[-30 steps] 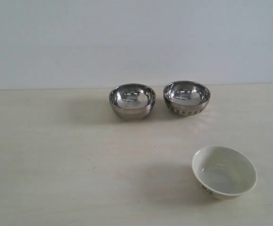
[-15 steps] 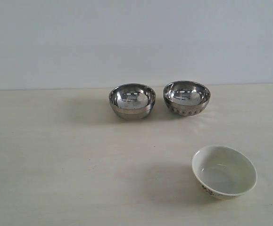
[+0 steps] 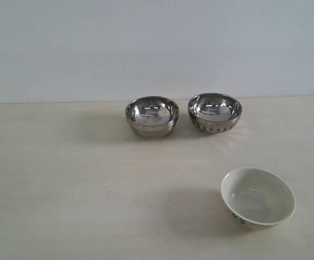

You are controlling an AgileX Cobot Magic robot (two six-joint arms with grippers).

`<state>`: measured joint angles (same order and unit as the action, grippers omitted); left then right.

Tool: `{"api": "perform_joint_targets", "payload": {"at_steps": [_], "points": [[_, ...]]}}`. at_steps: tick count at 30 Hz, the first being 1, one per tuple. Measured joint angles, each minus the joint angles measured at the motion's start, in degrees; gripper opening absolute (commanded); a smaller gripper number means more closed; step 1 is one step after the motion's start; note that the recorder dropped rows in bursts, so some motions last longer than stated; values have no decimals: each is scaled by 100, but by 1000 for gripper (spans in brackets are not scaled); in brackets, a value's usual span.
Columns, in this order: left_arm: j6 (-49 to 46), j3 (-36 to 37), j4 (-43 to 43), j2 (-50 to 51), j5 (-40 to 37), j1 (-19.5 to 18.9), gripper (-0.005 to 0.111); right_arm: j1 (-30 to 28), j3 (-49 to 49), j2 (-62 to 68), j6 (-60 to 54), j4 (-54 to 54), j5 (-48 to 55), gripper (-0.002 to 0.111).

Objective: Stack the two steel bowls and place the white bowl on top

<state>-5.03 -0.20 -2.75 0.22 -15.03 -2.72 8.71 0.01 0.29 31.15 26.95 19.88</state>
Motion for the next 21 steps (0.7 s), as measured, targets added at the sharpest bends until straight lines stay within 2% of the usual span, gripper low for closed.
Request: {"api": "perform_joint_targets", "payload": {"at_steps": [10, 16, 21], "points": [[0, 0, 0, 0, 0, 0, 4, 0, 0, 0, -16, 112, -640, 0], [0, 0, 0, 0, 0, 0, 4, 0, -105, 0, -1022, 476, -872, 0], [0, 0, 0, 0, 0, 0, 4, 0, -698, 59, -1760, 514, -756, 0]]}}
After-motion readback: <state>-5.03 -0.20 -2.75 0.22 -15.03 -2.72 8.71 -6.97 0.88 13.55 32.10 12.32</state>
